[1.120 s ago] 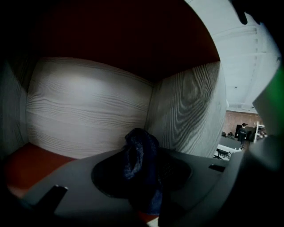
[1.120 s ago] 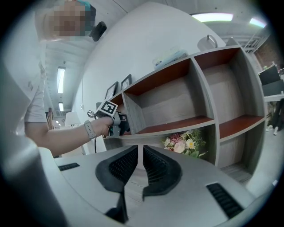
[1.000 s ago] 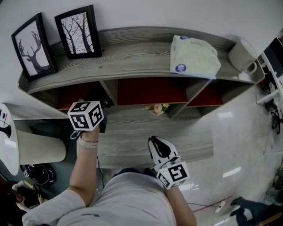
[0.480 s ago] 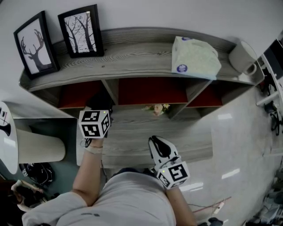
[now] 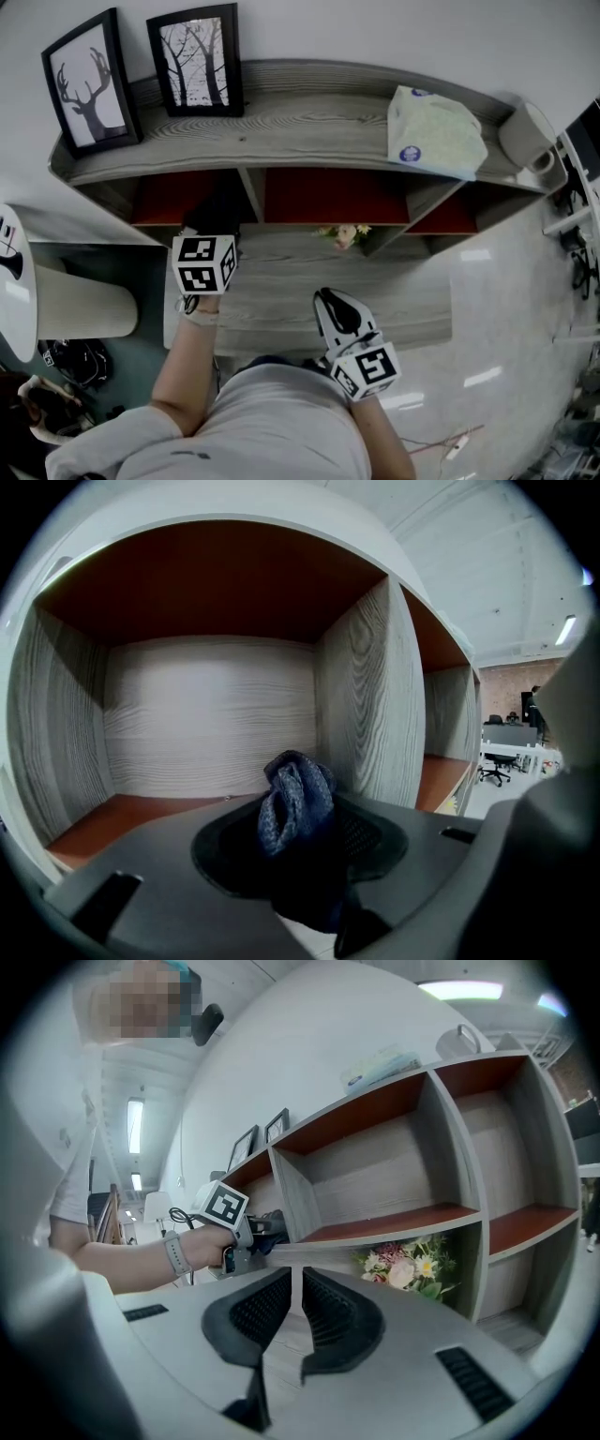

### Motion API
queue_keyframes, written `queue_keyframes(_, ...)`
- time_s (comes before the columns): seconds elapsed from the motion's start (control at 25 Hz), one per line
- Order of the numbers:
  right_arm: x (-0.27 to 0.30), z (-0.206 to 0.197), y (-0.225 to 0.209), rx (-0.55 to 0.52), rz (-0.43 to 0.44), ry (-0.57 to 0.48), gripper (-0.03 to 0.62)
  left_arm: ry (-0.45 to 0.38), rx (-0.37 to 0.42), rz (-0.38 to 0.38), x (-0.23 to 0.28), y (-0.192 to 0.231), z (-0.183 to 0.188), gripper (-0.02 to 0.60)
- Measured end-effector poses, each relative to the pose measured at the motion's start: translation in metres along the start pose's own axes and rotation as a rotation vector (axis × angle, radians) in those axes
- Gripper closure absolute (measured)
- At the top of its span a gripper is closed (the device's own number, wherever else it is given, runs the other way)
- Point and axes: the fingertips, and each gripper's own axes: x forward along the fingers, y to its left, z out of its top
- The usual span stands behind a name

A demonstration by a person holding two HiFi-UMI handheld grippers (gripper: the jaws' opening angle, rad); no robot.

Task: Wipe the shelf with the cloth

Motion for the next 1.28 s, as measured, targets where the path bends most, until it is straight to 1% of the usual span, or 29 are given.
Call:
queue_keyframes(0.2,0.016,-0.001,0.013,-0.002,0.033,0.011,0.551,0.0,-0.034,0.02,-0.007,0.027,-0.003,0.422)
queue_keyframes(0.32,0.027,-0.001,0.022,-0.007,0.055,0.014,0.551,0.003,-0.061,0.045,-0.012,0.049,-0.006,0.422)
queue_keyframes(0.6,0.05,-0.001,0.038,-0.016,0.101,0.023,0.551,0.006,-0.086,0.155,-0.029,0.113,-0.014,0.422)
queue_keyframes(0.72,0.058,-0.001,0.043,-0.018,0.115,0.027,0.551,0.003,-0.092,0.19,-0.034,0.131,-0.015,0.422)
queue_keyframes(0.84,0.065,-0.001,0.048,-0.02,0.129,0.03,0.551,0.0,-0.088,0.25,-0.042,0.153,-0.018,0.42)
queue_keyframes(0.96,0.071,-0.003,0.05,-0.02,0.137,0.035,0.551,0.0,-0.122,0.294,-0.05,0.179,-0.021,0.42)
queue_keyframes(1.08,0.077,-0.003,0.053,-0.017,0.151,0.038,0.551,-0.005,-0.143,0.305,-0.054,0.187,-0.023,0.423)
queue_keyframes(1.2,0.081,-0.003,0.058,-0.019,0.167,0.039,0.551,-0.007,-0.136,0.311,-0.054,0.187,-0.023,0.422)
queue_keyframes(1.28,0.082,-0.003,0.059,-0.02,0.173,0.039,0.551,-0.002,-0.115,0.306,-0.054,0.185,-0.021,0.411)
